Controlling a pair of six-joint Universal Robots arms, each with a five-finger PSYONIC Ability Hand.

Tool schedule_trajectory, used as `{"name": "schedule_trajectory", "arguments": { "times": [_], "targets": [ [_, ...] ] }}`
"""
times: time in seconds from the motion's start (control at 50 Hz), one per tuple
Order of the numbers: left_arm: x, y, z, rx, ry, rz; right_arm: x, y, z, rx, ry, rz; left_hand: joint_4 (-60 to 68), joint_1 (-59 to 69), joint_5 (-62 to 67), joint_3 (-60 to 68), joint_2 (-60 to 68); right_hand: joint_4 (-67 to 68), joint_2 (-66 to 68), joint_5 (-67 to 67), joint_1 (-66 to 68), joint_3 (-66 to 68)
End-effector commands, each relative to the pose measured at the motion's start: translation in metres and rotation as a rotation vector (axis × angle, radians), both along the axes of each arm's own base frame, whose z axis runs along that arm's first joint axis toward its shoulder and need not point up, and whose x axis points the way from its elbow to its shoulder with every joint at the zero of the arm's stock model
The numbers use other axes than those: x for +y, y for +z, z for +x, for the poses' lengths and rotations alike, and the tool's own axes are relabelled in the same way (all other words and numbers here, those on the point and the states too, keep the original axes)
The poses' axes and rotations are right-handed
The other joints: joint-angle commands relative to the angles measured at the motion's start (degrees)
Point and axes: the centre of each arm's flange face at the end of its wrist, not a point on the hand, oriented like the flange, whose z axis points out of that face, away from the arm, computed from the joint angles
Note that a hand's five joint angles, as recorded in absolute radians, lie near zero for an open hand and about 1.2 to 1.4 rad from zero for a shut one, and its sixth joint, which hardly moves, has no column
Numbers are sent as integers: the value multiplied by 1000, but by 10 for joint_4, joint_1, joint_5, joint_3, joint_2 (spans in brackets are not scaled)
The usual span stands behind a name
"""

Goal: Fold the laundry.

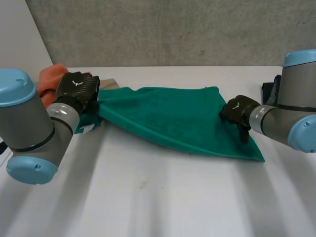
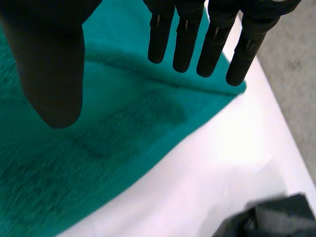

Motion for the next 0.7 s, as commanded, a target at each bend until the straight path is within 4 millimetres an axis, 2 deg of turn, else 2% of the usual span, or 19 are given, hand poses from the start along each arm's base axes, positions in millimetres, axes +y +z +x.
{"name": "schedule_trajectory", "arguments": {
  "times": [0.02,0.1,0.18,0.26,0.38,0.48,0.56,0.62,0.7],
  "targets": [
    [-4,-1,0,-3,6,-2,4,15,-23,-159,-188,97,114,146,126,118,114,50,56,45,55,55],
    [-5,2,-1,-3,4,-7,17,20,-35,-275,-278,178,114,146,126,118,114,50,56,45,55,55],
    [-7,8,-3,0,0,-17,33,9,-45,-370,-337,268,114,146,126,118,114,46,53,42,51,51],
    [-12,12,-4,2,3,-22,42,-6,-48,-396,-360,299,114,146,126,118,114,46,53,42,51,51],
    [-19,11,-5,-3,11,6,45,-23,-45,-412,-353,283,114,146,126,118,114,46,53,42,51,51],
    [-21,10,-2,-10,28,37,39,-36,-36,-410,-323,213,114,146,126,118,114,68,75,64,73,73],
    [-20,11,2,-4,39,60,31,-47,-34,-395,-327,165,114,146,126,118,114,174,180,169,179,179],
    [-19,10,3,-1,41,71,25,-49,-36,-391,-346,131,114,146,126,118,114,520,526,515,525,525],
    [-12,8,4,-8,38,102,26,-44,-41,-390,-362,134,114,146,126,118,114,521,527,516,526,526]
  ]
}}
